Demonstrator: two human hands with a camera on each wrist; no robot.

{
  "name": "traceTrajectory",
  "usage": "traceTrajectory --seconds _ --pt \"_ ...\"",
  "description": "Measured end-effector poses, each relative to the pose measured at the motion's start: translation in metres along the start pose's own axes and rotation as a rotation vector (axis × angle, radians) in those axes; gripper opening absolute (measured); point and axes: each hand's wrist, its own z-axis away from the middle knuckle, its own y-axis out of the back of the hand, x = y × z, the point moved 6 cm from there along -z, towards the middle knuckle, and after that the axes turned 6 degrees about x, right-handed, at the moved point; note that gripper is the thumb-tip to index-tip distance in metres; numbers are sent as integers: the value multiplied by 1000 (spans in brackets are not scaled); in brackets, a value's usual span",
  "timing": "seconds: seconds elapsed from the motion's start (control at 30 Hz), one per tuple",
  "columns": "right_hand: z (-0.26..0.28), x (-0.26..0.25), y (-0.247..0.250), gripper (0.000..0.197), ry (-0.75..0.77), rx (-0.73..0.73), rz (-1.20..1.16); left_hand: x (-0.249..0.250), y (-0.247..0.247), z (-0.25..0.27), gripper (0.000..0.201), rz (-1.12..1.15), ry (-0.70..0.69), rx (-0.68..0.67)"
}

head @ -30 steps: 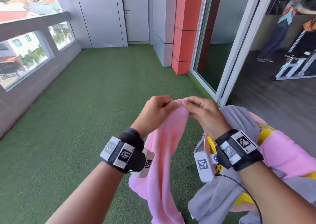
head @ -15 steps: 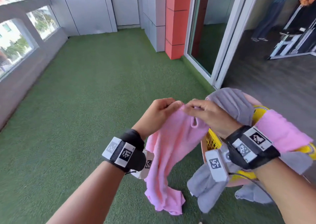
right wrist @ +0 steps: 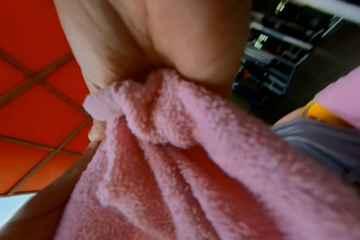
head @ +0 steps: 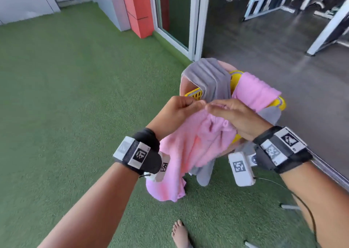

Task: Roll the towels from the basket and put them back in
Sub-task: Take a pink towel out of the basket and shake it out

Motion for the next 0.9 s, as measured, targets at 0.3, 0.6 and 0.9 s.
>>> traceTrajectory --seconds 0.3,0.6,0.9 --pt "116 16 176 35 58 515 65 26 -124 2 48 13 -60 -182" --pt "246 28 264 30 -14 552 120 91 -278 14 57 -2 -93 -358" --pt "284 35 378 36 -28 657 228 71 -309 1 47 -22 -62 -276"
